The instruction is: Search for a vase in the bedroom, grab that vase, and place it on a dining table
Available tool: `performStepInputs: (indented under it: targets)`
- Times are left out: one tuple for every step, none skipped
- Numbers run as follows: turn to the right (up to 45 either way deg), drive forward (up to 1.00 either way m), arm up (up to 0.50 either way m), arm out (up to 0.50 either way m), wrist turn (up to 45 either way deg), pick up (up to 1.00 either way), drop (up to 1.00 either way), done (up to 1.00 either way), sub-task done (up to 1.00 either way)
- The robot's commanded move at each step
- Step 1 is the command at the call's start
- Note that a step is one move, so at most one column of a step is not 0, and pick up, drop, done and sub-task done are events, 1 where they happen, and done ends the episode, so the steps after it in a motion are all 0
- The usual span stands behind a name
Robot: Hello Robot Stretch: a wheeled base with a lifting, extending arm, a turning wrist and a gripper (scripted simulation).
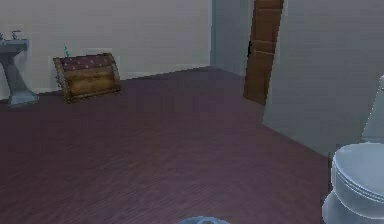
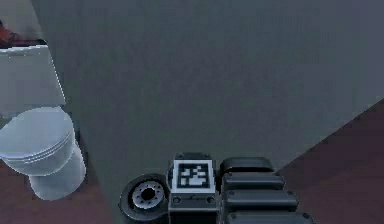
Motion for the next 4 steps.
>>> performStepInputs:
  targets:
    - [0.0,0.70,0.00,0.00,0.0,0.00,0.00,0.00,0.00]
    - [6.0,0.00,0.00,0.00,0.0,0.00,0.00,0.00,0.00]
    - [0.0,1.00,0.00,0.00,0.0,0.00,0.00,0.00,0.00]
    - [0.0,1.00,0.00,0.00,0.0,0.00,0.00,0.00,0.00]
